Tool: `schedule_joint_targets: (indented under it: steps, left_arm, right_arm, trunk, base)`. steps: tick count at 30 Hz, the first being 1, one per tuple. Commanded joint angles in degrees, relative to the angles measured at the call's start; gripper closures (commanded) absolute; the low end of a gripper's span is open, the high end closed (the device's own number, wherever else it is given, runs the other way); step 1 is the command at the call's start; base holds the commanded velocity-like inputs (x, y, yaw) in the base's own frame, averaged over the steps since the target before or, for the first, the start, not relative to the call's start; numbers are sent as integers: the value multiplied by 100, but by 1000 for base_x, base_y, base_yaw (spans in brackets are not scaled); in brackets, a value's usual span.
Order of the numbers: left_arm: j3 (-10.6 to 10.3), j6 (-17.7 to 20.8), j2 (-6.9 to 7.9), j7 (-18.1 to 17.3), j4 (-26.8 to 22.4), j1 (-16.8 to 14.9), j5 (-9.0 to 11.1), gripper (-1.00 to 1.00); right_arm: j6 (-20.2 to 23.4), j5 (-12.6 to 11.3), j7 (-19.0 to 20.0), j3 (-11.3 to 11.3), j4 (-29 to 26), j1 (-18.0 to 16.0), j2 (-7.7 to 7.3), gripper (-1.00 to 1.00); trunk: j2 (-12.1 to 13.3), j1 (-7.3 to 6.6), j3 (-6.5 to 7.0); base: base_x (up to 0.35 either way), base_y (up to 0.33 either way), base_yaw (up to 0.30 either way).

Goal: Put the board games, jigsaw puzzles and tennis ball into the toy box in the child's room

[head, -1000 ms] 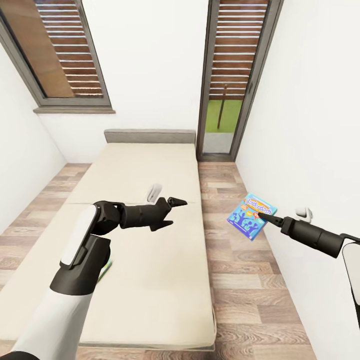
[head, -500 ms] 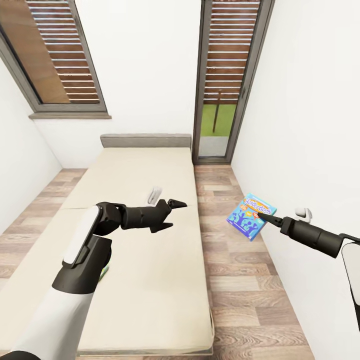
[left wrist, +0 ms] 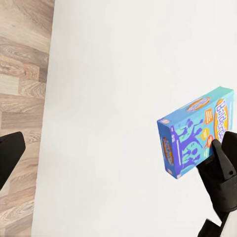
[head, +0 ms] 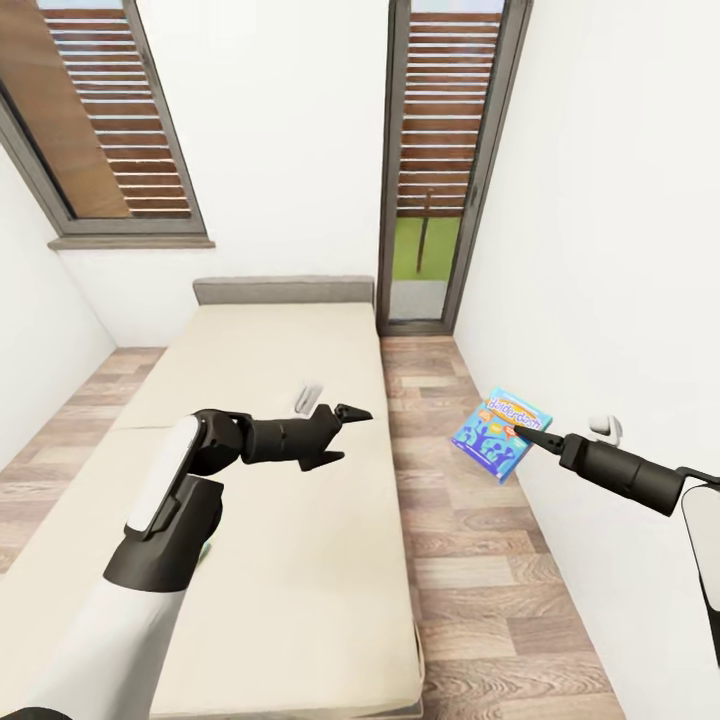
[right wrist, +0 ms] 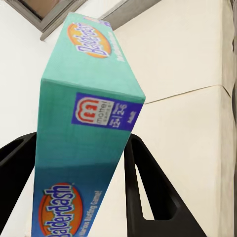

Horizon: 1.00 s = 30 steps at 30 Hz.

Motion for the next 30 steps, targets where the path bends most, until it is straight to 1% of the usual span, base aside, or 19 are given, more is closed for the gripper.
schedule_joint_targets:
  steps: [1,8,12,13,16,17,20,26,30]
  left_arm:
    - [5,12,1,59,-2,28,41,-100]
    - [5,20,23,-35,-25,141,-62,-100]
    - [4,25,29,-264,-31,177,-309,-100]
    - [4,25,29,-264,-31,177,-309,-100]
    - [4,29,32,-457,-31,189,-491,-100]
    - [4,29,32,-457,-31,189,-491,-100]
    - [4,31,33,-599,-31,193,-589,-100]
    - [6,32,33,-686,-31,200,-651,-100]
    - [9,30,34,-721,-31,205,-671,-100]
  right_arm:
    - [26,33,43,8,-1,-7,4,100]
    - [26,34,31,162,4,-7,15,100]
    - [26,39,31,240,2,-7,20,100]
    - [26,39,31,240,2,-7,20,100]
    - [26,40,31,263,1,-7,20,100]
    - [26,40,31,266,1,-7,20,100]
    - [26,39,32,273,0,-7,20,100]
    - [26,40,32,280,0,-7,21,100]
    - [26,41,32,283,0,-7,21,100]
  trunk:
    - [-10,4,-1]
    - [-10,4,64]
    - [-10,4,101]
    - [-10,4,110]
    - [-10,4,138]
    - [-10,4,147]
    - [-10,4,175]
    - [-10,4,230]
    - [-10,4,267]
  base:
    - [0,0,-76]
    - [0,0,-76]
    - [-53,0,-75]
    - [-112,0,-75]
    - [-188,0,-75]
    - [-240,0,-75]
    - [-257,0,-74]
    - [-277,0,-74]
    - [-158,0,-73]
